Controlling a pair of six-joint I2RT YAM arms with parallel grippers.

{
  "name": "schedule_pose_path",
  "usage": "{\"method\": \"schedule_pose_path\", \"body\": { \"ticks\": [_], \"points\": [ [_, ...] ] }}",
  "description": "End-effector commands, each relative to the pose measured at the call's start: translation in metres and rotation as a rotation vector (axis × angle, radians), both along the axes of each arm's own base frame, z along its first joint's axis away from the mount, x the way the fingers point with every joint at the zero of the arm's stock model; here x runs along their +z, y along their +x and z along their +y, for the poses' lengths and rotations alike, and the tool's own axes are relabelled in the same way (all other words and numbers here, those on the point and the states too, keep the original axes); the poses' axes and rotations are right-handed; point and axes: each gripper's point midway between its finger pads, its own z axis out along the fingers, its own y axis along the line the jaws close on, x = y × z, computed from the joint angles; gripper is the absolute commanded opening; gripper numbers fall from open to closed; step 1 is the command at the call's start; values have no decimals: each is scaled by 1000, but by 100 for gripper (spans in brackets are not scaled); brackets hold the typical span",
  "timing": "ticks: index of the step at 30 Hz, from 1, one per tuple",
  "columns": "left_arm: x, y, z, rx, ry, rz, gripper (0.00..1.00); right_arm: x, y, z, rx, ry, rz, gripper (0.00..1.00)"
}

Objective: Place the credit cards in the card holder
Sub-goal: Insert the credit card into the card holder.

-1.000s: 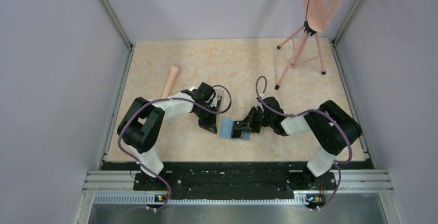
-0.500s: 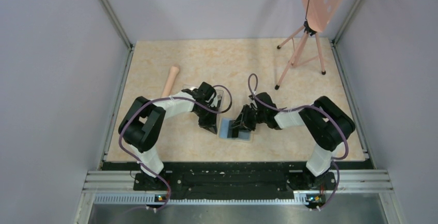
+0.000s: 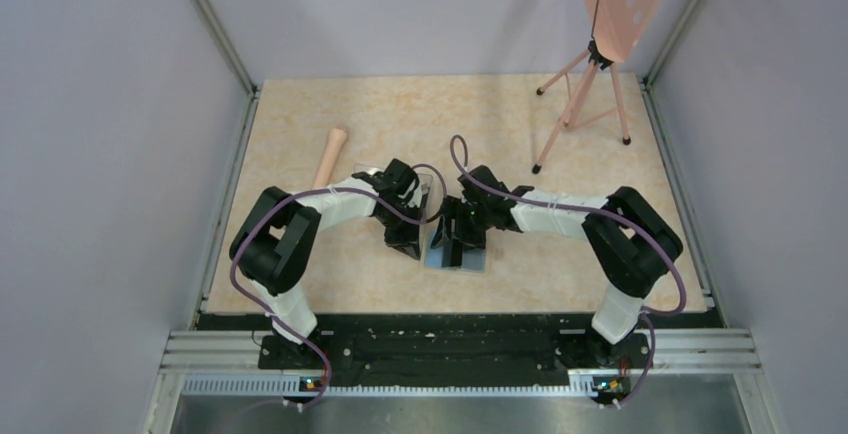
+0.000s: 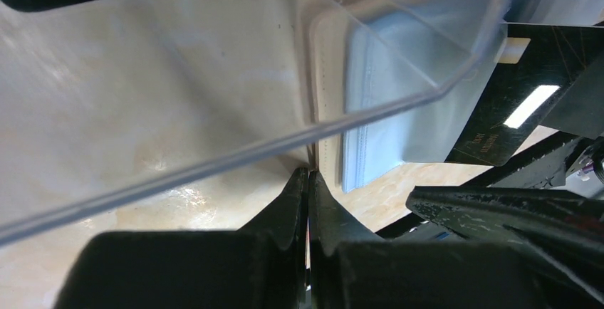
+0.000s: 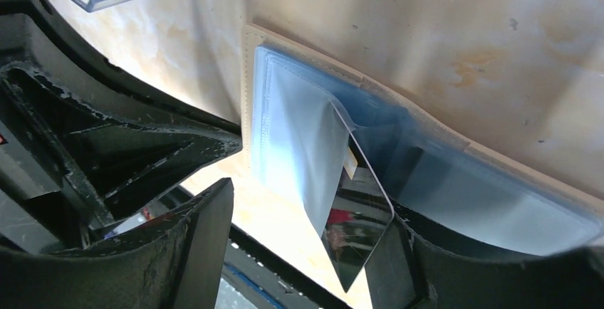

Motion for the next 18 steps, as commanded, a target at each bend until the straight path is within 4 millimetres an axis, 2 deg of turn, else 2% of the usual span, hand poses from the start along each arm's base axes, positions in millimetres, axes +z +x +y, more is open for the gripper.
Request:
{"method": "schedule_pose_path", "body": {
  "ticks": [1, 6, 10, 18],
  "points": [
    [-4, 3, -3, -20, 14, -15, 0, -10, -17, -22, 51, -193, -4, 65],
    [-5, 3, -4, -21, 12, -13, 0, -8, -19, -31, 51, -233, -11, 71],
    [-5, 4, -4, -21, 10, -13, 0, -1, -18, -33, 51, -230, -32, 80],
    [-5, 4, -6, -23, 5, -11, 0, 10, -18, -26, 65, -187, -43, 83]
  ]
}}
